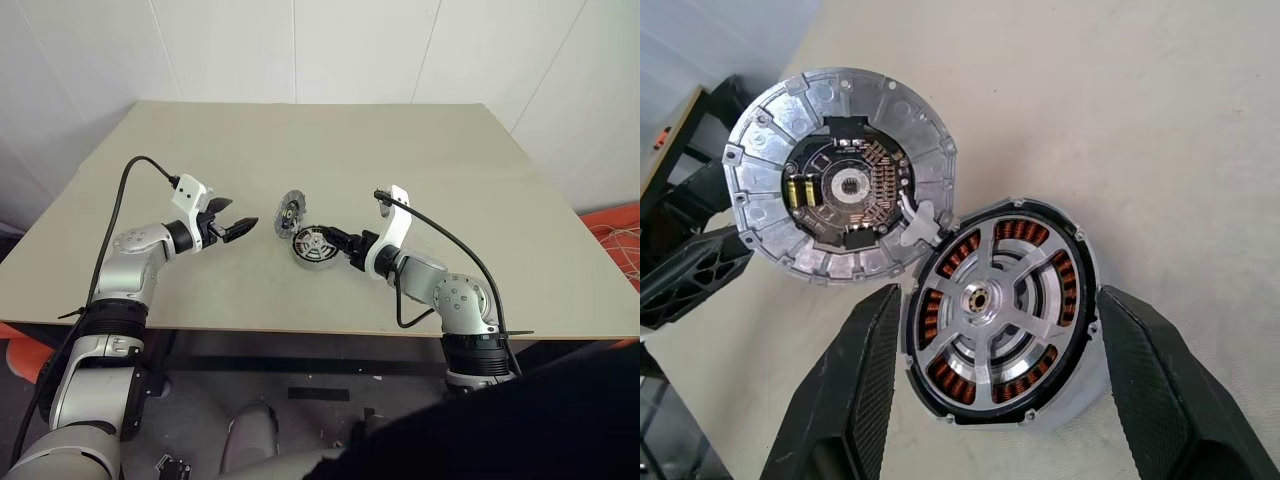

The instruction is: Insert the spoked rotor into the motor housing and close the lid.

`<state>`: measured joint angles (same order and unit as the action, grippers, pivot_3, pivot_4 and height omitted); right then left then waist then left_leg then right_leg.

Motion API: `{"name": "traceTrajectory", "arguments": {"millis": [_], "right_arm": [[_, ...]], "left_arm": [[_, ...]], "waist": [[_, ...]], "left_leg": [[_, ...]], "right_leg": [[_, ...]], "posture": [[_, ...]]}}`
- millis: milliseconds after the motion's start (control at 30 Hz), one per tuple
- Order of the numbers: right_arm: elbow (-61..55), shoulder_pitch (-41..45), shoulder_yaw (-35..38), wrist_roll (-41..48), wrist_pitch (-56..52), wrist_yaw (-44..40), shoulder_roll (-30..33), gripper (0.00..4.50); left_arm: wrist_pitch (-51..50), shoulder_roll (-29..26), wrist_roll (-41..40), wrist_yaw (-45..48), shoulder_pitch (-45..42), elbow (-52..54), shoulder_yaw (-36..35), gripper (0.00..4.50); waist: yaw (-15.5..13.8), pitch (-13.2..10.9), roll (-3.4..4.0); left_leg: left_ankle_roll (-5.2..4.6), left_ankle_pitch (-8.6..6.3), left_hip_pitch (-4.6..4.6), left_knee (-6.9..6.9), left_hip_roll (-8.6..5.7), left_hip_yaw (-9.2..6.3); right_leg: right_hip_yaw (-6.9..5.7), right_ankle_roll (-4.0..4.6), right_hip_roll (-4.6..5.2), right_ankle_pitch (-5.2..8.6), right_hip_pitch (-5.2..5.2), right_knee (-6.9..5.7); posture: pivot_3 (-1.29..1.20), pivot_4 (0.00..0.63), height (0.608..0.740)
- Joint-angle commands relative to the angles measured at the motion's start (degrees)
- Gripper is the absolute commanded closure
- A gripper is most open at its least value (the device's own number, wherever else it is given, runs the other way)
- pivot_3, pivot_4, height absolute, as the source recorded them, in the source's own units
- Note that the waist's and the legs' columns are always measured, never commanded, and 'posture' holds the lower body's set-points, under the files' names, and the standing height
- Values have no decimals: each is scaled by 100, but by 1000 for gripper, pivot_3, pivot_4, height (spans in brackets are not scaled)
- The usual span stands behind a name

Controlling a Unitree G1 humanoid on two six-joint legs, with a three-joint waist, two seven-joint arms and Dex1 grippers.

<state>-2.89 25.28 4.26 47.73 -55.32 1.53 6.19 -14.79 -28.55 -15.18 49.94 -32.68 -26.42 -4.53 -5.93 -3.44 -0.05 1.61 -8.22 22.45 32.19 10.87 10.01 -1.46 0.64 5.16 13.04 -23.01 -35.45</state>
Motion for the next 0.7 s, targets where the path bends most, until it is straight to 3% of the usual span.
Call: {"name": "traceTrajectory", "arguments": {"millis": [33,167,200,267,533,700], "right_arm": [[-88,77,-1728,-2586,1812,-640,1317,1002],[265,56,-2178,-3398,2312,-899,1501,1002],[333,63,-2216,-3562,2375,-914,1485,1180],[388,58,-2196,-3723,2480,-986,1413,1646],[319,84,-1882,-3941,2699,-1247,1117,4384],[61,115,-2026,-3981,2628,-1673,1018,4452]], "left_arm": [[122,-19,-10,4,-139,81,-44,54],[140,14,-1,-10,-136,83,-31,54],[150,20,1,-9,-140,71,-30,54],[167,35,5,-14,-146,54,-30,54],[156,58,-4,-44,-98,119,-28,54],[172,57,3,-56,-112,98,-32,54]], "waist": [[-29,-1,-1],[-37,-1,-2],[-12,-1,-2],[7,-1,-2],[23,-1,-2],[25,-1,-2]], "left_leg": [[0,0,2,4,-2,0],[2,1,-3,4,2,0],[3,2,-3,4,3,0],[2,1,-1,6,1,-1],[-14,-8,2,18,1,-1],[-30,-18,-1,26,2,-2]], "right_leg": [[0,-1,1,0,4,2],[0,-33,-2,19,7,0],[0,-28,-4,16,6,-2],[1,0,-3,0,5,-2],[1,6,-2,-4,7,-5],[1,7,-1,-4,15,-7]], "posture": [[0,0,740],[0,0,740],[0,0,740],[0,0,740],[0,0,740],[0,0,740]]}}
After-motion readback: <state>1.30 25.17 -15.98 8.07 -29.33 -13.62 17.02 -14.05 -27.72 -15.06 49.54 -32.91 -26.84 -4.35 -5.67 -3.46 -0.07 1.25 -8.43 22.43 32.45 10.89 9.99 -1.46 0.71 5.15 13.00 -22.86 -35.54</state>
